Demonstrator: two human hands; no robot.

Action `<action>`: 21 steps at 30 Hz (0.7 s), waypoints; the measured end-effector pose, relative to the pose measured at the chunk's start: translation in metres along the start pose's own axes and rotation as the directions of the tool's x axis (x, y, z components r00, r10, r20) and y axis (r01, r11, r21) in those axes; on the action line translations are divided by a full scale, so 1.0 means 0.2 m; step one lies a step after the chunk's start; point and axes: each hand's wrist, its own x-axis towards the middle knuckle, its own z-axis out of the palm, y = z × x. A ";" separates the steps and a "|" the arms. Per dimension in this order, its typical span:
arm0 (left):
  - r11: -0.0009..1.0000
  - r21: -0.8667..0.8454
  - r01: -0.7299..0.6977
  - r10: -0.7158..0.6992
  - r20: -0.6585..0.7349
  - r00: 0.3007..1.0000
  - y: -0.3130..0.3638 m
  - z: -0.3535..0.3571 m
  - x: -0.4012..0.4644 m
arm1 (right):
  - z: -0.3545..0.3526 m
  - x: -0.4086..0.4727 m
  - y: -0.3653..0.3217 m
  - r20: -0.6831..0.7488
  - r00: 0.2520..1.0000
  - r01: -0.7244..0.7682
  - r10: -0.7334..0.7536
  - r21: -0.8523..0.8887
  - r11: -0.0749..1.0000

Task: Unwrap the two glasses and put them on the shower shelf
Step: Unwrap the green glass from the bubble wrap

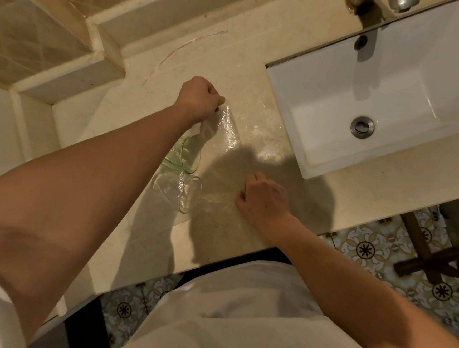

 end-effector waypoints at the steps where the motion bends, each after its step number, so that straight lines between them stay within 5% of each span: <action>1: 1.000 -0.020 0.011 -0.011 0.003 1.000 0.00 0.00 0.00 | 0.00 0.00 0.00 -0.004 1.000 0.004 -0.004 0.001 1.000; 9: 0.984 -0.171 0.049 -0.052 -0.012 0.999 0.04 -0.01 -0.01 | -0.03 0.00 0.03 -0.010 1.000 -0.016 0.016 0.025 1.000; 17: 0.942 -0.334 0.044 -0.046 0.004 0.999 0.12 -0.01 -0.01 | -0.17 0.00 0.13 0.089 0.964 -0.266 0.251 0.328 0.907; 21: 0.951 -0.306 0.054 -0.055 0.005 0.998 0.16 0.04 0.03 | -0.22 0.01 0.21 0.158 0.950 -0.310 0.271 0.341 0.887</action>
